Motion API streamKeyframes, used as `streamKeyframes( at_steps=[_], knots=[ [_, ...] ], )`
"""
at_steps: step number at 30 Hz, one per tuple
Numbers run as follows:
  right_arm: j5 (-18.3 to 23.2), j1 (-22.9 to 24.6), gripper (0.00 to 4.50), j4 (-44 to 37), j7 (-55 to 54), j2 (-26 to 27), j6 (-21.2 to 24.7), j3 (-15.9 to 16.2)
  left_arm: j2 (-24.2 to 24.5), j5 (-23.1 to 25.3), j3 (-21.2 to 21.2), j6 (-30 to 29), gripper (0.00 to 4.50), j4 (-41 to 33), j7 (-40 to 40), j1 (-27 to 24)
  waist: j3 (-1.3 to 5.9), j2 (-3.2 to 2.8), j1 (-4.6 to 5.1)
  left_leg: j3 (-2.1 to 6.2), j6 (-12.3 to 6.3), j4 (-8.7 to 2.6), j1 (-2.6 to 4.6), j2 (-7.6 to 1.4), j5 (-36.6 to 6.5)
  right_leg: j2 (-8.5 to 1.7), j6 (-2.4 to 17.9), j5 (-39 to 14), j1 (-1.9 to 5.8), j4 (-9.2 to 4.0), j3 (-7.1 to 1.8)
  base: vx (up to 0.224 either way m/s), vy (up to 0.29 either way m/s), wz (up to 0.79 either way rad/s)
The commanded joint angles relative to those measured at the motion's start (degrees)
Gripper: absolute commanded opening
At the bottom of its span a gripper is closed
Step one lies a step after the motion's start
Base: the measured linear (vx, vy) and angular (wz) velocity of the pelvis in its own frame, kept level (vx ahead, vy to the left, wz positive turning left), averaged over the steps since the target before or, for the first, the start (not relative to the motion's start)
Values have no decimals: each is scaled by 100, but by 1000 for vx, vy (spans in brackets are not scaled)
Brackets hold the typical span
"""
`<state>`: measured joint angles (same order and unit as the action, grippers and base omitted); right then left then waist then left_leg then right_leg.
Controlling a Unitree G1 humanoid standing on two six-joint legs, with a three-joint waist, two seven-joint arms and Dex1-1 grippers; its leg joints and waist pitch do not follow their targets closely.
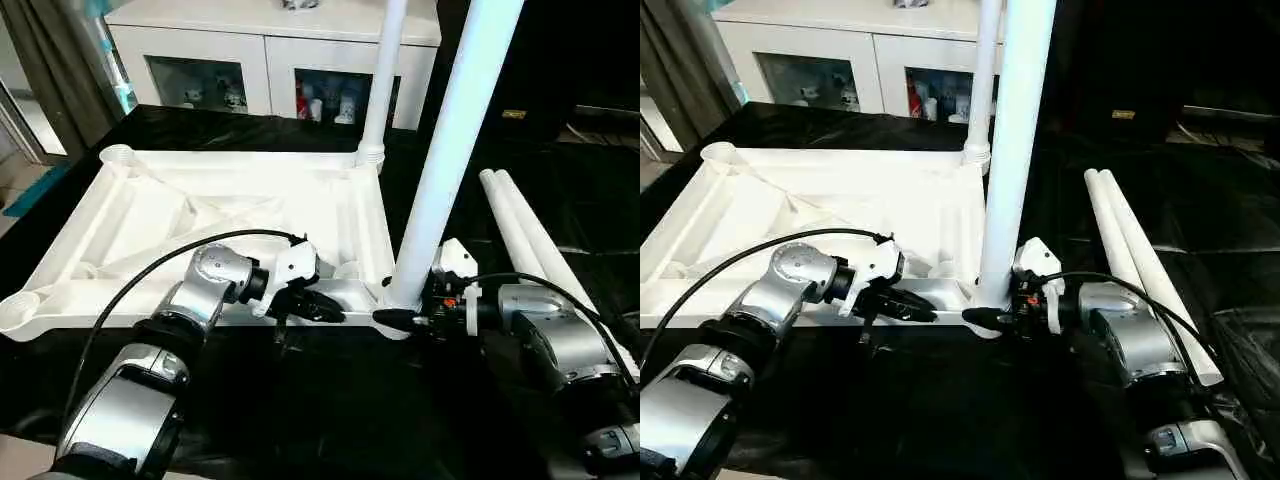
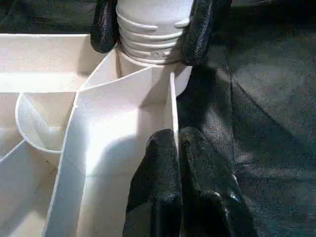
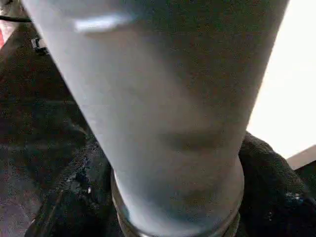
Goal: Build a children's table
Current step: Rotate leg to tighten
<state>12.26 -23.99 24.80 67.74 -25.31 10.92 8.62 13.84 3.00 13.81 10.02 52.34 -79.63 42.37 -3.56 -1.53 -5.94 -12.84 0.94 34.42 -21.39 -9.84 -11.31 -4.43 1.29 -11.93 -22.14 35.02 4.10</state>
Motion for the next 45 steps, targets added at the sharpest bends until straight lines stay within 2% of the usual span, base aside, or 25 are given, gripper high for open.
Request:
streamKeyframes(
  at_steps=[1,4,5,6,7,8,10,12,13,14,15,17,18,20,22,23,25,27,28,30,31,33,34,39,45],
  knots=[
    [52,86,282,-112,-41,83,103,24,-105,-241,-70,41,0,-168,-77,-28,399,80,5,255,-447,-390,108,-465,-739,-560,1465,-686,228,-396,-318,0,0,0],
    [-119,44,280,172,-767,341,-21,-133,-210,-110,-96,42,0,-20,454,58,402,77,30,261,-357,-395,104,-459,-738,-560,1455,-682,220,-388,-320,0,0,0],
    [-338,-75,280,580,-1566,561,-189,-257,-312,86,-95,24,0,177,1076,175,401,73,39,263,-326,-402,109,-462,-749,-567,1452,-702,212,-393,-323,0,0,0],
    [-357,-87,279,619,-1641,581,-203,-269,-323,105,-95,19,0,197,1139,187,393,88,89,268,-243,-407,110,-443,-807,-567,1450,-803,209,-409,-322,0,0,0],
    [-468,-213,279,1002,-2473,850,-263,-440,-484,269,-103,-65,0,414,1794,321,395,87,115,270,-164,-407,123,-437,-873,-570,1435,-929,210,-423,-326,0,0,0],
    [-444,-272,279,1143,-2821,1002,-236,-548,-584,304,-117,-129,0,499,2052,380,369,66,152,273,-108,-424,142,-431,-1027,-569,1425,-1157,181,-460,-338,0,0,0],
    [-402,-405,279,1424,-3551,1320,-218,-750,-818,354,-131,-293,0,637,2514,498,372,78,157,285,-28,-432,162,-432,-1079,-579,1359,-1340,201,-487,-343,0,0,0],
    [-326,-568,278,1706,-4231,1634,-226,-966,-1068,405,-131,-473,0,771,3007,632,374,67,177,274,2,-434,180,-425,-1082,-562,1351,-1264,182,-488,-355,0,0,0],
    [-309,-596,278,1753,-4336,1684,-227,-1003,-1108,412,-131,-502,0,793,3088,654,377,80,180,278,-11,-437,166,-421,-1049,-562,1347,-1205,202,-480,-351,0,0,0],
    [-279,-738,277,1961,-4778,1926,-255,-1136,-1302,450,-128,-630,0,903,3476,757,386,49,177,269,-71,-422,164,-412,-960,-560,1362,-1014,200,-472,-356,0,0,0],
    [-307,-787,277,2023,-4908,2004,-273,-1134,-1369,471,-119,-669,0,939,3603,791,390,51,182,264,-84,-421,163,-414,-943,-559,1377,-943,201,-466,-357,0,0,0],
    [-538,-876,277,2139,-4826,2148,-432,-857,-1527,513,-94,-699,0,1026,3784,864,398,44,176,268,-118,-419,154,-412,-872,-551,1393,-760,211,-451,-347,0,0,0],
    [-617,-887,312,2160,-4623,2194,-498,-722,-1583,533,-85,-659,0,1069,3807,892,396,58,167,262,-191,-411,135,-399,-852,-549,1400,-649,233,-445,-344,0,0,0],
    [-601,-888,347,2150,-4430,2234,-577,-711,-1606,570,-54,-549,0,1113,3782,921,395,60,152,267,-246,-413,134,-401,-863,-561,1374,-673,245,-449,-344,0,0,0],
    [-600,-888,357,2150,-4427,2234,-577,-712,-1606,571,-54,-547,0,1113,3782,921,389,59,147,271,-272,-415,134,-406,-905,-567,1369,-729,245,-458,-343,0,0,0],
    [-559,-858,382,2037,-4139,2078,-720,-749,-1483,562,-24,-453,0,1070,3520,879,381,65,145,272,-271,-420,139,-411,-985,-571,1348,-866,243,-477,-344,0,0,0],
    [-589,-844,391,1995,-3955,1936,-856,-706,-1402,552,-26,-446,0,1042,3364,844,387,63,138,274,-278,-418,137,-413,-984,-573,1341,-891,249,-478,-343,0,0,0],
    [-543,-813,396,1899,-3598,1757,-949,-683,-1291,539,-9,-386,0,1003,3160,801,398,71,135,272,-357,-407,116,-412,-862,-560,1377,-664,266,-441,-335,0,0,0],
    [-491,-791,396,1843,-3347,1659,-956,-674,-1227,530,10,-304,0,989,3043,771,404,99,131,266,-427,-398,108,-412,-779,-557,1412,-510,269,-425,-333,0,0,0],
    [-458,-745,396,1742,-3002,1518,-955,-635,-1144,534,38,-179,0,960,2834,725,407,82,110,262,-519,-385,100,-418,-681,-558,1457,-376,270,-407,-325,0,0,0],
    [-404,-644,396,1523,-2413,1257,-906,-533,-1008,497,55,-109,0,892,2464,649,408,86,102,256,-545,-377,95,-416,-666,-557,1461,-347,274,-404,-324,0,0,0],
    [-390,-542,396,1329,-1893,1028,-900,-445,-880,429,70,25,0,814,2018,575,412,91,75,256,-678,-364,70,-425,-605,-553,1480,-233,291,-381,-309,0,0,0],
    [-369,-516,396,1280,-1768,972,-889,-437,-840,429,80,41,0,799,1936,561,416,81,75,252,-702,-362,78,-440,-629,-556,1515,-211,273,-373,-309,0,0,0],
    [-165,-319,396,982,-859,483,-848,-441,-480,66,23,196,0,455,712,338,403,94,58,245,-646,-376,99,-463,-801,-566,1582,-435,251,-393,-315,0,0,0],
    [0,-142,396,621,-289,243,-596,-369,-217,-71,37,144,0,205,116,206,388,79,44,250,-517,-397,106,-469,-877,-566,1526,-723,235,-414,-321,0,0,0]
  ],
)
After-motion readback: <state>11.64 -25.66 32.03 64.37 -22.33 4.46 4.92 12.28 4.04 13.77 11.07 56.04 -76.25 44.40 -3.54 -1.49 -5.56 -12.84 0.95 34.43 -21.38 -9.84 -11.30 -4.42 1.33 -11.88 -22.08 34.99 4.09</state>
